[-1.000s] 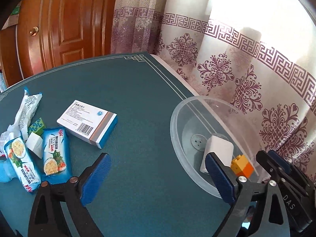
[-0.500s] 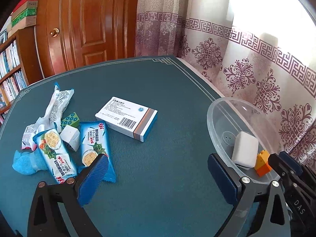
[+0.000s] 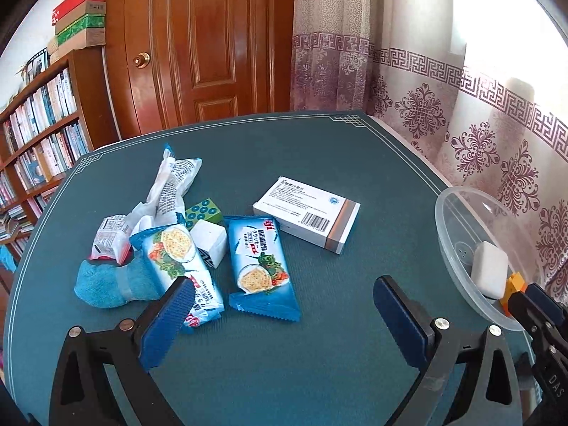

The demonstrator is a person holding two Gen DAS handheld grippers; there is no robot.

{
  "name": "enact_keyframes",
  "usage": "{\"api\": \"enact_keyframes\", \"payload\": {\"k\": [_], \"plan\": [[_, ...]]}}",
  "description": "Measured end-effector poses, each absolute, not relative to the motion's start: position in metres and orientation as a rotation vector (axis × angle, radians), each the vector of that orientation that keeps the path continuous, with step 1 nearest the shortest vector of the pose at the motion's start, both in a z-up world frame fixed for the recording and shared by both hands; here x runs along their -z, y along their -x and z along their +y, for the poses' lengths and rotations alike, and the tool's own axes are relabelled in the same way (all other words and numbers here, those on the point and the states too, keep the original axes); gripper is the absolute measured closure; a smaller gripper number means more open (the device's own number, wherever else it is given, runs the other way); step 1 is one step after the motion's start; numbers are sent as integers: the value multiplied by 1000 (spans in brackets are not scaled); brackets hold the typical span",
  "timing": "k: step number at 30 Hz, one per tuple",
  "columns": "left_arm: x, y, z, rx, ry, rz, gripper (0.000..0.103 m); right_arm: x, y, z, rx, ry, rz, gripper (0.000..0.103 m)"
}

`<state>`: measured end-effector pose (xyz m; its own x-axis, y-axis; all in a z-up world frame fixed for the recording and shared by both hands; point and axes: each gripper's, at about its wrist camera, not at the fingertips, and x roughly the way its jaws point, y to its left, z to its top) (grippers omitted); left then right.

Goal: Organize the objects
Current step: 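Withdraw both open tools from the bowl back toward the object pile, then grasp the blue cracker packet with the left tool and lift it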

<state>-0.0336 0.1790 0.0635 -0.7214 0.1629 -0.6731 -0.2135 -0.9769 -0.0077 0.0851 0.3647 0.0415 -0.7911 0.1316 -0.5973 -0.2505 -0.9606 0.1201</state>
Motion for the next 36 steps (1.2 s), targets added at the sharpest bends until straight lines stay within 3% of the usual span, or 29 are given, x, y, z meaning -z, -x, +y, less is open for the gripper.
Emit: {"api": "enact_keyframes", "payload": {"k": [15,26,32,36], "plan": [[-48,56,111,-2904,1175,-91,1,-34,-85,309,-2898,924,143,55],[-35,74,112,-2937,1234,-44,1,-24,-81,295,-2921,978,132,55],[-30,78,107,-2944,1261,-45,10,-20,-79,294,-2919,1002,136,55],[-33,74,102,-2936,1239,-22,23,-17,-78,291,-2923,1019,132,55]]}}
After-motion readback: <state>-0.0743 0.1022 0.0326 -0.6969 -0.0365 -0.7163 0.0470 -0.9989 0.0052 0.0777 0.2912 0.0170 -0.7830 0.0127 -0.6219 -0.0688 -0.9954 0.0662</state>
